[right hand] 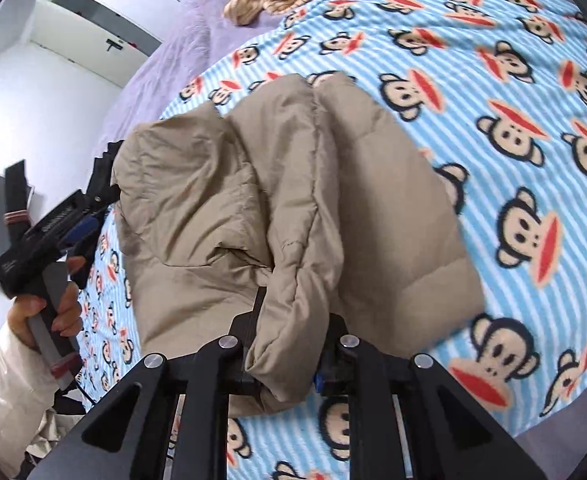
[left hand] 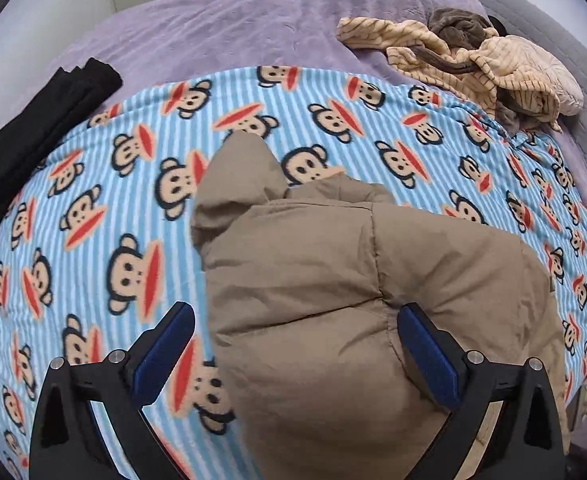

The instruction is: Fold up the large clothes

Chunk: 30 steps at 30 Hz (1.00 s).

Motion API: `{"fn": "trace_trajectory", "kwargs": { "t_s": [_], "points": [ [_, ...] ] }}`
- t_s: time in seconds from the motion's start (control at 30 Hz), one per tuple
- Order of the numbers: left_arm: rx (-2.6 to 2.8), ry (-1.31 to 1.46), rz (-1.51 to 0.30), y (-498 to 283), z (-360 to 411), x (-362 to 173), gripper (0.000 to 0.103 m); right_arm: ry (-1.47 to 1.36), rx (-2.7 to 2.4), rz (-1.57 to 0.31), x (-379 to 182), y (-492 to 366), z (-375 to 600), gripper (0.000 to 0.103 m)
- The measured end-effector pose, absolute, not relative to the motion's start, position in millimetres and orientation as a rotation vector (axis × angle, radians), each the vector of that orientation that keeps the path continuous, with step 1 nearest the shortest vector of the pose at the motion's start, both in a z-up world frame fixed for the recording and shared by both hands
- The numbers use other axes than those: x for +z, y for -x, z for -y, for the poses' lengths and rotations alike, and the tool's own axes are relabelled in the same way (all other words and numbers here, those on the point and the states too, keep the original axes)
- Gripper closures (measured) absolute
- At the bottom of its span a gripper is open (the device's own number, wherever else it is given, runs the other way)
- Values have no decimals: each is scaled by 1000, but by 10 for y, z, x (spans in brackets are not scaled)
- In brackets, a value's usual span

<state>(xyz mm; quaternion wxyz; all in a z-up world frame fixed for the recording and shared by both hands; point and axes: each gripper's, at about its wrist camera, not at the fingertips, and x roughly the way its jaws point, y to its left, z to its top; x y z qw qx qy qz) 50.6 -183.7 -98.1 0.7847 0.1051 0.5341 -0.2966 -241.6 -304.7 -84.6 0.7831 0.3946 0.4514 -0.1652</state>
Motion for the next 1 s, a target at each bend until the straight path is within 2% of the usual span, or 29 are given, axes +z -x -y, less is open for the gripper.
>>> {"fn": "trace_trajectory", "kwargs": {
  "t_s": [0.3,0.47,0.6,0.77,1.0],
  "points": [
    [-725,-400,-1038,154,2894,-1124,1,-862,-468,-1019,-1159,2723,3330,84],
    [-695,-465,-1014,239,3034,-1224,1,-951,-489,-1059,-1428,2853,3631,82],
    [-695,-460,-1024,195,2999,-1254,1,-967,-518,-1044,-1208,2994,3824,77],
    [-683,-468,-1021,208,3008,-1265,1,-921,-565,-946,-766,3153,4074,77],
    [-657,-477,-1022,231,2999,-1251,1,-861,-352,-966,-721,2578,4036,77]
  ]
}}
